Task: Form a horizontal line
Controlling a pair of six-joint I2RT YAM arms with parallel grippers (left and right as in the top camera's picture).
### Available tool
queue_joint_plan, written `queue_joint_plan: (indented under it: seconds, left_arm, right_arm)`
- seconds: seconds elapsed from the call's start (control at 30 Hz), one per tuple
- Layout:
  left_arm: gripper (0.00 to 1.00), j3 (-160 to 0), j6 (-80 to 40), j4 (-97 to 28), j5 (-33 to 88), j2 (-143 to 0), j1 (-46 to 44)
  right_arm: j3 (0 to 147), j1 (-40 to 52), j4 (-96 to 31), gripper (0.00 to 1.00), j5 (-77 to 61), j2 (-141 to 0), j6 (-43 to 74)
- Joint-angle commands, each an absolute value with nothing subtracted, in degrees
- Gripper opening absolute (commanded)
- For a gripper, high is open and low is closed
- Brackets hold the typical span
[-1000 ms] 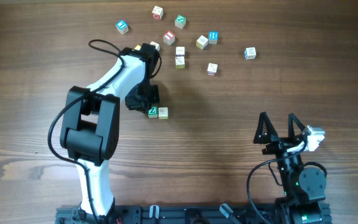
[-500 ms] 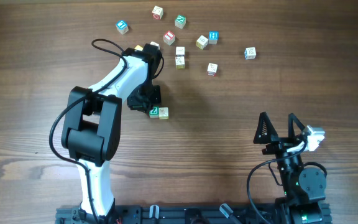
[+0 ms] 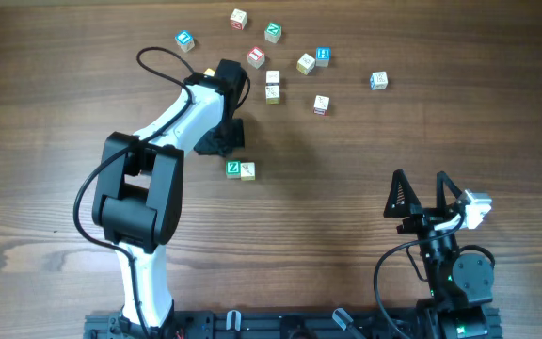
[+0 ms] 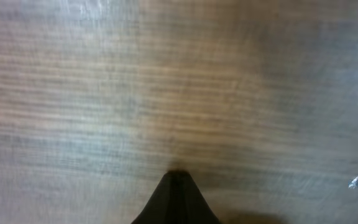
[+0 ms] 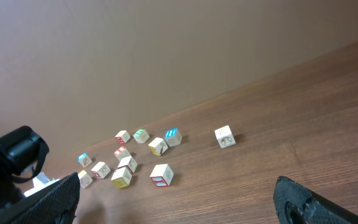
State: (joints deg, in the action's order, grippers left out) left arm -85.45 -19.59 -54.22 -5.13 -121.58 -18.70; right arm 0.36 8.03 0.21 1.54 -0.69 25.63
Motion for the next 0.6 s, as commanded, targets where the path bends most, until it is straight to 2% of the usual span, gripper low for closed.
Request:
queue_joint_plan:
  seconds: [0.0,0.17,0.33,0.57]
  left_arm:
    - [0.04,-84.58,-20.4,-48.86,-5.87,-122.41,-18.61]
    - [0.04,-84.58,-20.38,-42.85,-1.78,-122.41,-18.55]
    - [0.08,-84.58,-21.43,-45.3,-0.01,-122.41,-18.52]
    - [0.08,-84.58,-21.91,-47.72,3.01,-122.41,-18.52]
  right_arm:
    - [0.3,7.79,0.43,1.0,0.86,-0.6,25.65]
    - [0.3,7.79,0.43,1.0,0.84,-0.6,25.65]
    - [0.3,7.79,0.4,1.0,0.84,-0.6,25.65]
    - [0.3,7.79,0.43,1.0,0.84,-0.6,25.67]
